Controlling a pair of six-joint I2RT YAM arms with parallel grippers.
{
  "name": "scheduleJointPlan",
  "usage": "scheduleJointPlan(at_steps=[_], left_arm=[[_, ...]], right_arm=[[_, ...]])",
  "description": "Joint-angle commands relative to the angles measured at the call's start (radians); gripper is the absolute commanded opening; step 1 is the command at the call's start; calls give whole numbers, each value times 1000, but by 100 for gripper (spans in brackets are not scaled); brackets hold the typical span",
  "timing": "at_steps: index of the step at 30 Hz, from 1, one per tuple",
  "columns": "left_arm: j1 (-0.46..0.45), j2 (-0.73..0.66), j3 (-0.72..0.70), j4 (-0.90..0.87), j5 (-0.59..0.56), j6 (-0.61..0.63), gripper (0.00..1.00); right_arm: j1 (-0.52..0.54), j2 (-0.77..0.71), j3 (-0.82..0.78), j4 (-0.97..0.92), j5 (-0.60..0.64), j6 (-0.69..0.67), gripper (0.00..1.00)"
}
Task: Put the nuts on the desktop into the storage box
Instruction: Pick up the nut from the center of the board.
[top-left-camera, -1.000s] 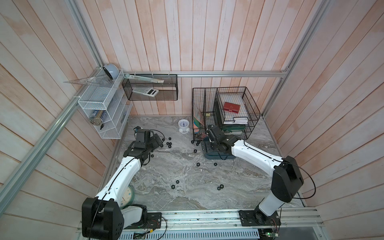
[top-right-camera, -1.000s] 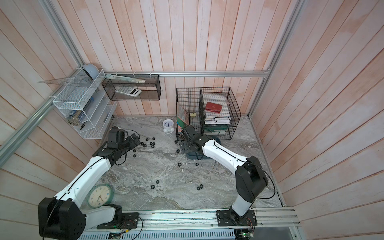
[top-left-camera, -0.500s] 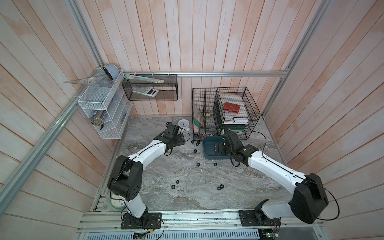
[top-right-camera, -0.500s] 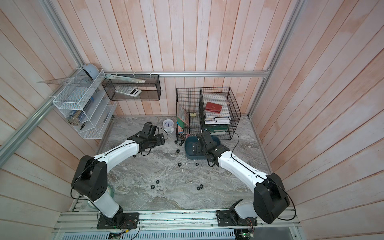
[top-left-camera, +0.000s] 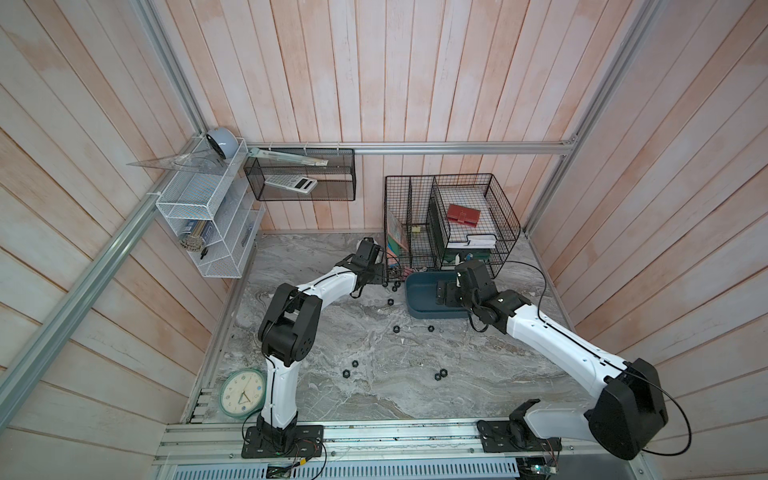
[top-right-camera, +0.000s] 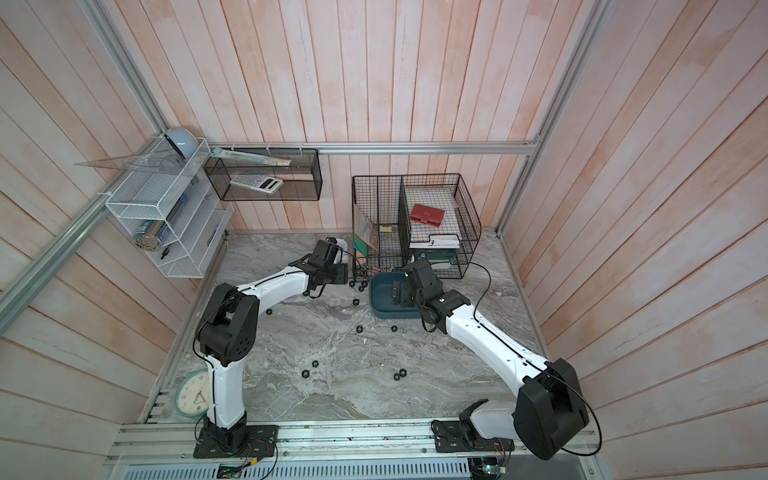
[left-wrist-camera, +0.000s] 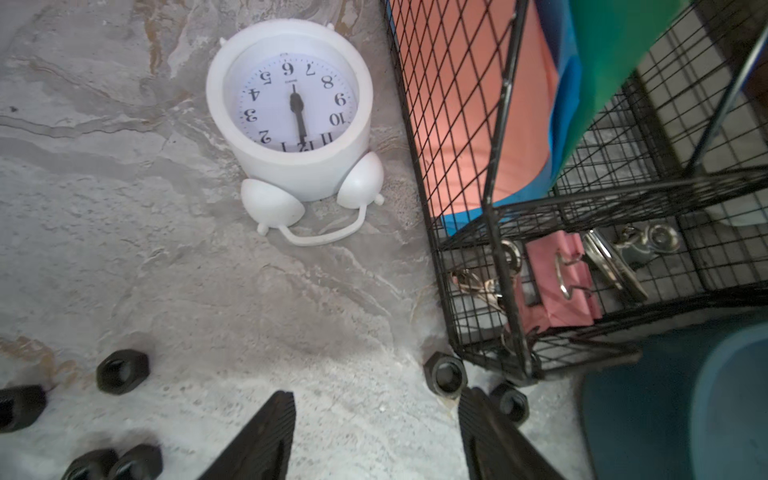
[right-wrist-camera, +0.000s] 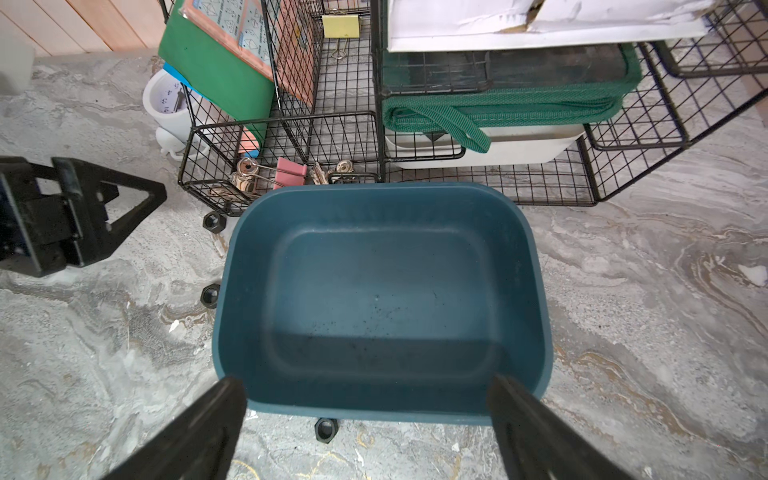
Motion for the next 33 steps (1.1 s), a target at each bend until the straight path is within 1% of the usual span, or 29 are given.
scheduleJointPlan(at_steps=[1, 2, 12, 19, 25, 29, 31, 33], left_arm=[[-7, 46, 34, -6, 27, 36, 64], [-8, 55, 39, -7, 36, 38, 61], [-45, 111, 57, 20, 75, 57, 59], [-49, 148, 87, 10, 57, 56, 55], [-55, 176, 107, -15, 22, 74, 54], [-58, 176, 98, -40, 7, 90, 50], [-58, 172, 85, -44, -6, 92, 49], [-58, 166, 74, -43, -15, 98, 42]], right_arm=[[-13, 5, 8, -32, 29, -12, 98], [-18, 7, 8, -34, 29, -15, 98], [-53, 19, 17, -41, 11, -32, 98], [-62, 25, 26, -49, 2, -38, 98], [-68, 28, 35, -55, 0, -44, 98], [-70, 30, 35, -52, -2, -41, 98], [-71, 31, 34, -52, -6, -39, 98], [-70, 33, 33, -49, -13, -36, 98]])
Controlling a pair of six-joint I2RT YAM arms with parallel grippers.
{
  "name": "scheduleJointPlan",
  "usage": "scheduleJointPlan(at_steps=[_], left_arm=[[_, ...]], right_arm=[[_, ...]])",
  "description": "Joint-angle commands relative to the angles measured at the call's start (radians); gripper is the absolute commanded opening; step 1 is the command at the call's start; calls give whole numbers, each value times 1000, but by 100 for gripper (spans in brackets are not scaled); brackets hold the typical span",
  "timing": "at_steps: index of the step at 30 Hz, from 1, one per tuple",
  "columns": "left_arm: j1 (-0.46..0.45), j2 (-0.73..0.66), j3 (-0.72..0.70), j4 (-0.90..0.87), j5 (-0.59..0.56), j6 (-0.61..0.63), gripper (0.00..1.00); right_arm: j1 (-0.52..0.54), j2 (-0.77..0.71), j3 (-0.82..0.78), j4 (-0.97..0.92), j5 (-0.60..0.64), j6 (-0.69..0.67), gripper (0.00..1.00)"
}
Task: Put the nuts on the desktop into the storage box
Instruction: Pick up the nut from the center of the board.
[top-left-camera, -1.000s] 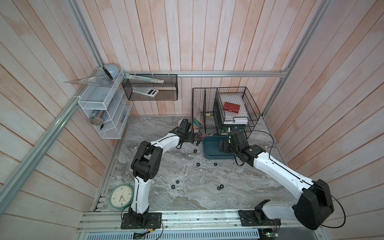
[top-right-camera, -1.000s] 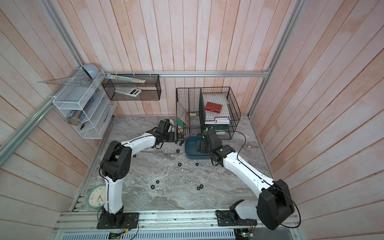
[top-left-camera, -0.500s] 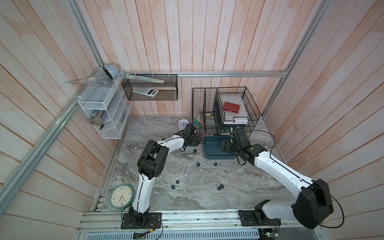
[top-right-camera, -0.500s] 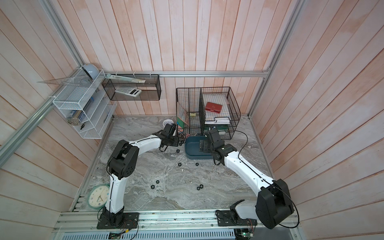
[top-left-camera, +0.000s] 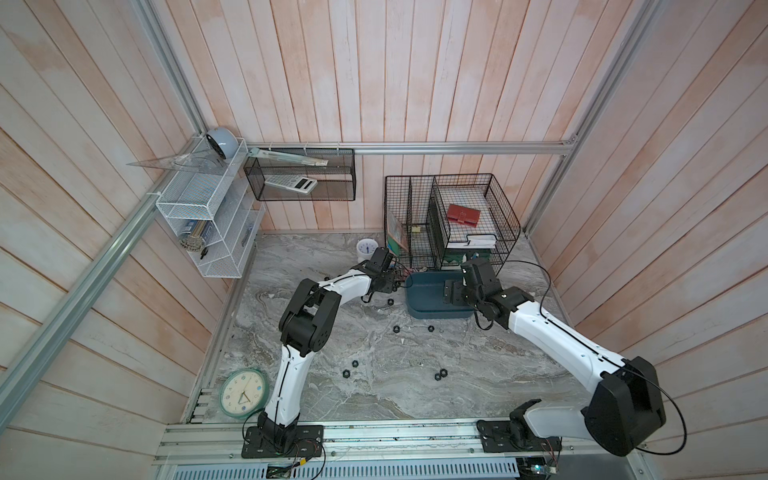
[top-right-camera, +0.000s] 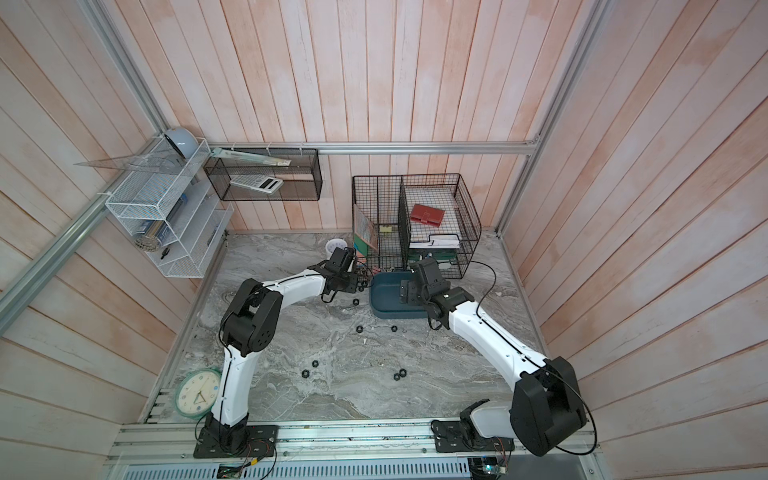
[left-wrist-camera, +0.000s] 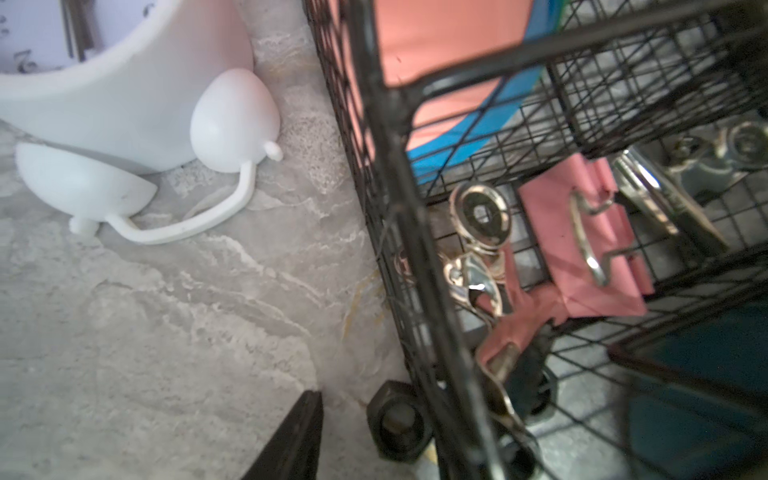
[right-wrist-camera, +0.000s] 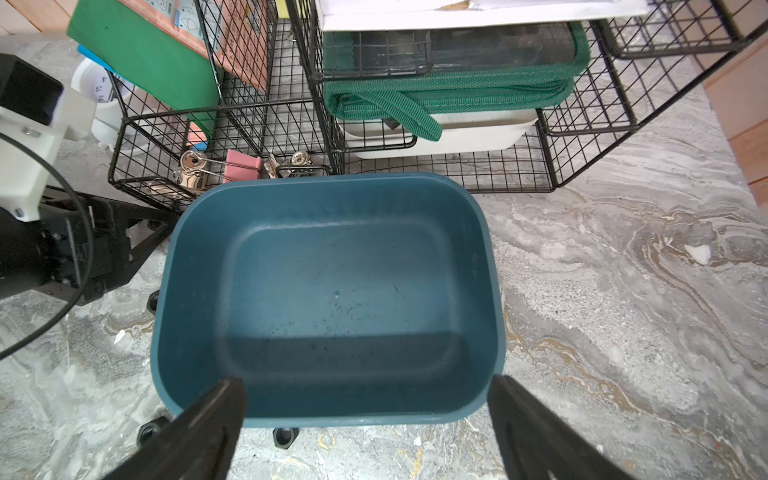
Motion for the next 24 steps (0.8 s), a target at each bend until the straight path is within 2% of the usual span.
scheduleJointPlan(at_steps=[1, 4, 10, 18, 24], left_arm=[[-4, 6, -14, -31, -29, 23, 38], [-4, 5, -9, -32, -24, 25, 25], [-3, -43, -51, -28, -23, 15, 24], [-3, -235, -190, -1, -29, 4, 21], [-18, -344, -216, -32, 1, -20, 21]], right_arm=[[-5, 14, 28, -12, -16, -8, 98], [-5, 16, 28, -14, -19, -5, 98], [-5, 18, 27, -8, -28, -1, 98], [-5, 39, 16, 24, -78, 21, 98], [-5, 48, 7, 42, -123, 28, 98]])
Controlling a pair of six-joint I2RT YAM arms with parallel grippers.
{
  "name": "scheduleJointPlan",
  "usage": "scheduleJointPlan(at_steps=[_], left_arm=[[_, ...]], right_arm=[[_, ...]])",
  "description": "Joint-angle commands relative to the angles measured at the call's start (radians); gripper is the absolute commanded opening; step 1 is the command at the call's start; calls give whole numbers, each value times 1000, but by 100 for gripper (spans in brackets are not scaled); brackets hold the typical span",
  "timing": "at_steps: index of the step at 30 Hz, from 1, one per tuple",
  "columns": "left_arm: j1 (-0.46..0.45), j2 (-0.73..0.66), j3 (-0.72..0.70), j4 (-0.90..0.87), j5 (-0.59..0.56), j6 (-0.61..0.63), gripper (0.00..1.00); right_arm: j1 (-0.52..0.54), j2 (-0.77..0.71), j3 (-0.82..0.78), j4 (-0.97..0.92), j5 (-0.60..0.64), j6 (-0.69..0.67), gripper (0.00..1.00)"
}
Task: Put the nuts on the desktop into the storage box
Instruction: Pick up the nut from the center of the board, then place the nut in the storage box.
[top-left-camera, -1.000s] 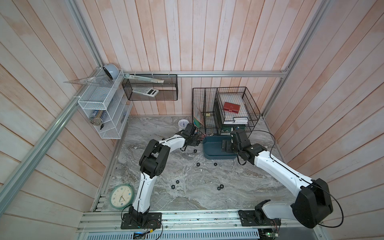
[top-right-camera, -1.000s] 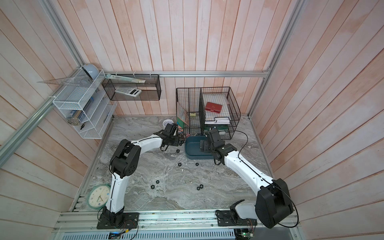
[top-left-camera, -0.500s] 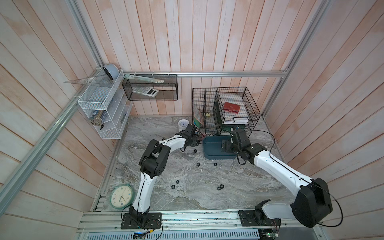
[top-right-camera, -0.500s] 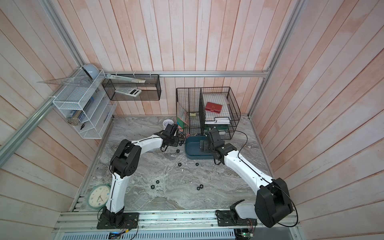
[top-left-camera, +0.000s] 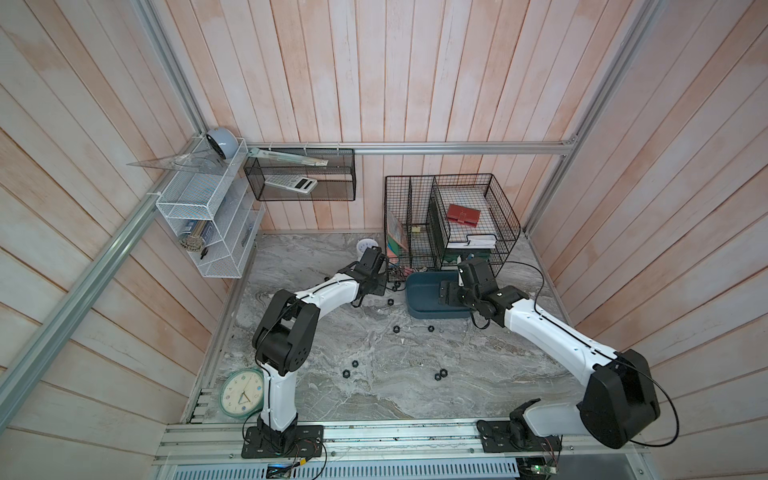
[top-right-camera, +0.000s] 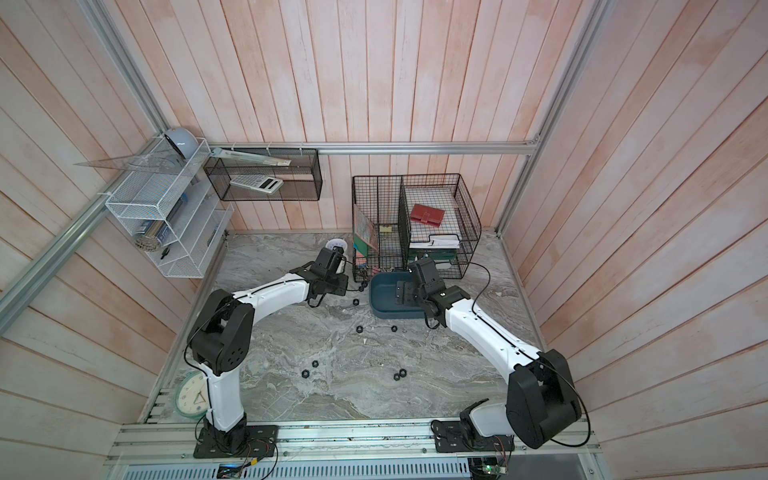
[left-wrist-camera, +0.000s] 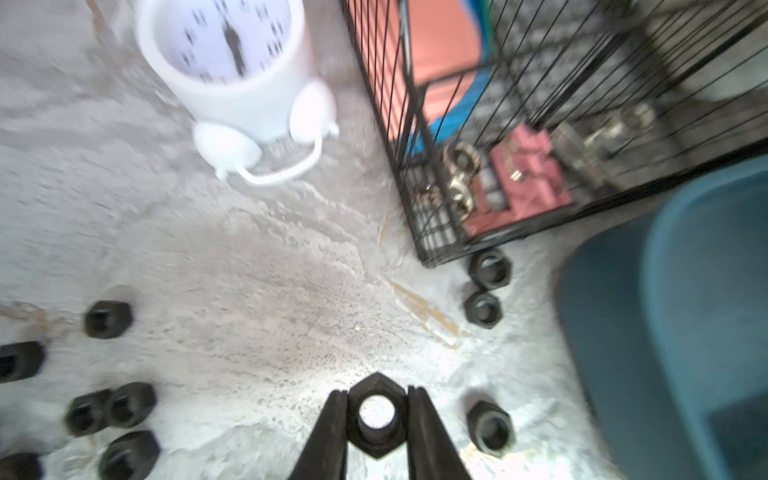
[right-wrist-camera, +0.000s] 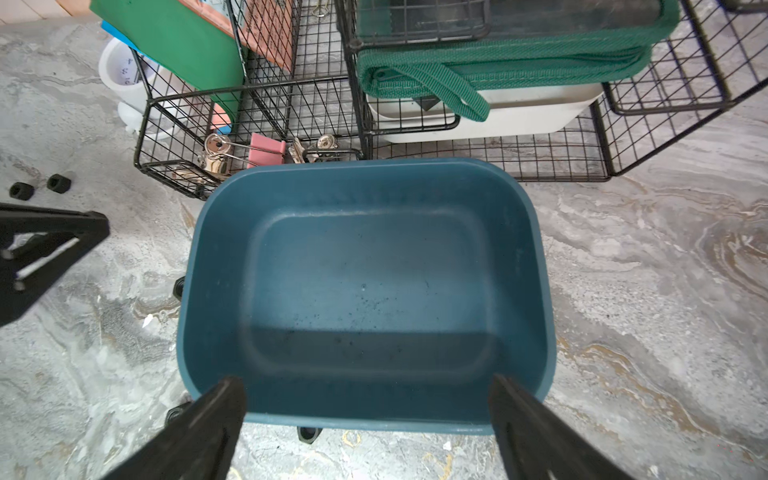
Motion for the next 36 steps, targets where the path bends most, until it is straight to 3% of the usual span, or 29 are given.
scheduleJointPlan(at_steps=[1, 8, 15, 25, 31, 34, 36], left_arm=[[-22, -65, -12, -5, 20, -22, 21], [-120, -68, 61, -7, 38, -47, 21], [-195, 54, 181, -24, 48, -47, 21], [-221, 241, 340, -37, 71, -41, 21], [-221, 321, 421, -74, 65, -22, 21], [-221, 329, 423, -69, 65, -26, 27], [-221, 327, 424, -73, 67, -31, 36]], right_arm=[[-5, 8, 2, 15, -44, 15, 98], [-5, -48, -46, 14, -96, 16, 98], [-6, -170, -120, -27, -64, 16, 98], [-6, -358, -194, -143, -36, 30, 98], [-7, -409, -216, -155, -81, 40, 98], [-7, -408, -214, -161, -100, 40, 98], [-8, -410, -217, -160, -103, 42, 98]])
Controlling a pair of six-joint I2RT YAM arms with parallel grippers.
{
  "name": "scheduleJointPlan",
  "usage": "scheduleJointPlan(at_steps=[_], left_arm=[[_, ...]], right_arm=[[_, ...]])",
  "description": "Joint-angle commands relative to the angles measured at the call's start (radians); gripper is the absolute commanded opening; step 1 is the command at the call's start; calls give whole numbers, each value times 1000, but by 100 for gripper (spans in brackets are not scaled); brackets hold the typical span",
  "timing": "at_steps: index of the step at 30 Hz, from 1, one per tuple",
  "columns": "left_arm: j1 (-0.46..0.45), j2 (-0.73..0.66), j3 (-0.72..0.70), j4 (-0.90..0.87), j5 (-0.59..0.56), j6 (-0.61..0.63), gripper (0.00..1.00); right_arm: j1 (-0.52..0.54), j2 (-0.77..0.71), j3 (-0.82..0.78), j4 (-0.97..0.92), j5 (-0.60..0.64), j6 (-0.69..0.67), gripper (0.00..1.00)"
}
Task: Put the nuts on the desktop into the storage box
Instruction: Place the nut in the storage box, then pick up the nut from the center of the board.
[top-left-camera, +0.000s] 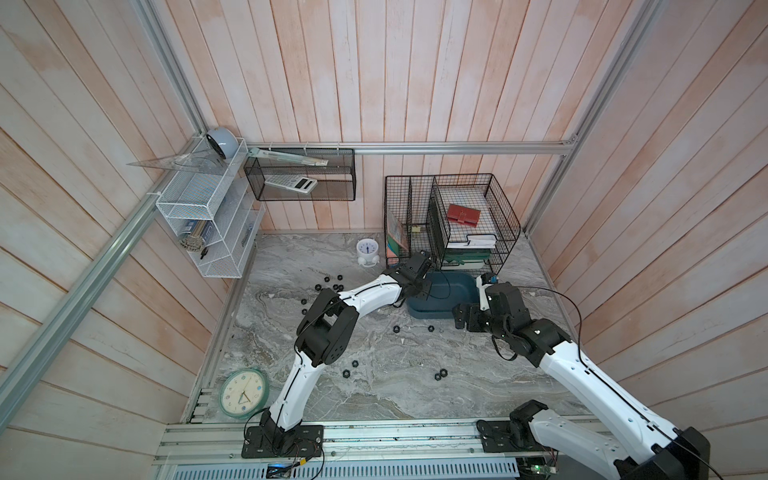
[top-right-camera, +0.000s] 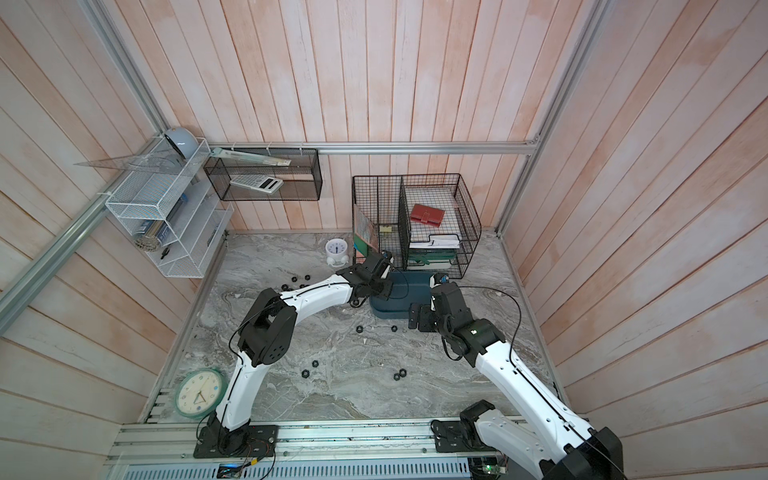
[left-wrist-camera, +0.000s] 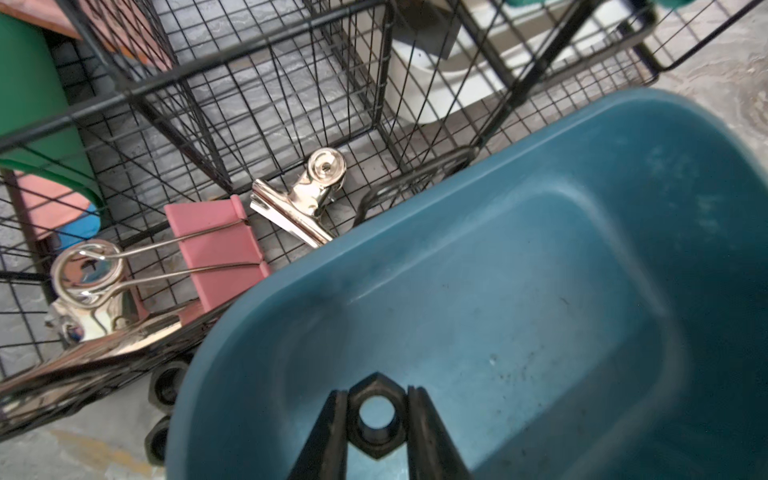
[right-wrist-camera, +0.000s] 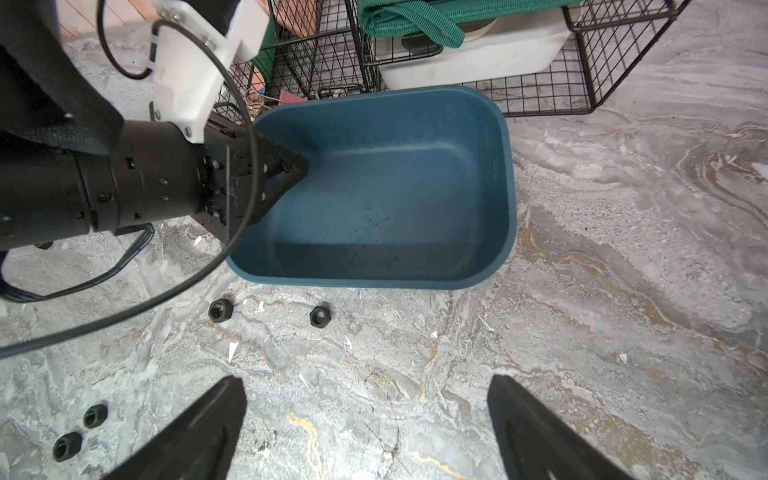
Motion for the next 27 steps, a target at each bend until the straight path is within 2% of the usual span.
scheduleJointPlan(at_steps=[1, 3, 5, 10, 16, 23, 27], left_arm=[[-3, 4, 31, -9, 9, 2, 40], [-3, -12, 29, -12, 9, -9, 54], [-3, -33, 25, -18, -2, -24, 62], [-2, -115, -13, -19, -8, -59, 72], [23, -222, -78, 2, -33, -111, 100], [82, -339, -175, -5, -77, -171, 100], [108, -402, -256, 15, -148, -207, 100]], right_arm=[[-5, -8, -8, -20, -22, 15, 98], [-5, -9, -11, -13, -24, 13, 98], [-5, -6, -15, -4, -23, 9, 98], [-7, 17, -8, 30, -23, -14, 98], [-9, 68, 15, 83, -57, -44, 98], [-10, 155, 44, 149, -100, -52, 98], [-9, 215, 75, 179, -117, -58, 98]])
